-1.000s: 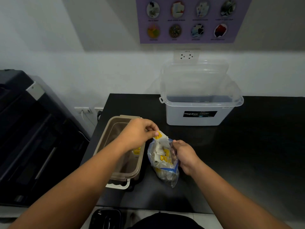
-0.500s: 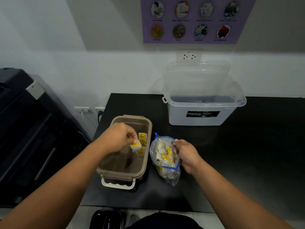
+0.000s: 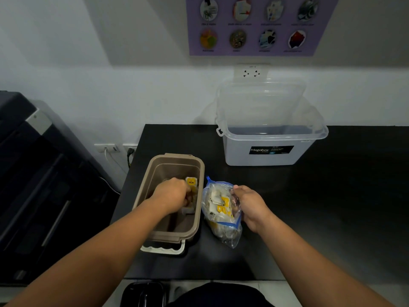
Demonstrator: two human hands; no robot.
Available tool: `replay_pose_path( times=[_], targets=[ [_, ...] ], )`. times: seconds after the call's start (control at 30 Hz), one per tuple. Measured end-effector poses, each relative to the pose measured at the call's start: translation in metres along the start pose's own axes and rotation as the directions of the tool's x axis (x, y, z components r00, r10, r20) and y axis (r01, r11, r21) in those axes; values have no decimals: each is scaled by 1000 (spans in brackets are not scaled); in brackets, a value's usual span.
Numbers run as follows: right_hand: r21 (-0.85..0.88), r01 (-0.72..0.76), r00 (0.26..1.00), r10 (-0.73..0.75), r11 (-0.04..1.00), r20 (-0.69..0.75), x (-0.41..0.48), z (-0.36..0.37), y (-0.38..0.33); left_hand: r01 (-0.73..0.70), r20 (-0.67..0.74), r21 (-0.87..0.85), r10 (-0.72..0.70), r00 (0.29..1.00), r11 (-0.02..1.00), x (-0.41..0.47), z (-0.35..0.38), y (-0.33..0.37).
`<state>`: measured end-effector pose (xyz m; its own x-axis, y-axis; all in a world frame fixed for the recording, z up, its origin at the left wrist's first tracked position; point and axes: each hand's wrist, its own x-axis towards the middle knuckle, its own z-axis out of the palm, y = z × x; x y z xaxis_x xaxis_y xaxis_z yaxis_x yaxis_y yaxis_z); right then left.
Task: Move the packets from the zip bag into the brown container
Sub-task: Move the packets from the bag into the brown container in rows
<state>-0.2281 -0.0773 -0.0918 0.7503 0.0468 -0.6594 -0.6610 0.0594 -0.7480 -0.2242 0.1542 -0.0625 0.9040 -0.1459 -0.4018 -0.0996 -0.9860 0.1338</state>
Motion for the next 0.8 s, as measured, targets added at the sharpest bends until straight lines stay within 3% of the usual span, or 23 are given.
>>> replay_pose_path(
  times=[0.2,0.4,0.6,0.7,0.8],
  targets=[
    [21,-7,1000,7,1000,7,0,1,1,10,-10,41,-9,1000,999,2,7,5],
    [-1,-1,1000,1,1000,22,0,-1,3,41,12,-35,-41,999,999,-3,-4,4],
    [22,1,1000,-2,1000,30,1,-7,5,34,-204,-190,-73,976,981,-30,-50,14],
    [12,5,999,-6,1000,33,1,-9,5,-74,-310,-174,16,951,982,-40,-70,36],
    [-16,33,999,-32,999,35,0,-11,4,-195,-258,-120,159,953,973,-37,-71,65]
  ],
)
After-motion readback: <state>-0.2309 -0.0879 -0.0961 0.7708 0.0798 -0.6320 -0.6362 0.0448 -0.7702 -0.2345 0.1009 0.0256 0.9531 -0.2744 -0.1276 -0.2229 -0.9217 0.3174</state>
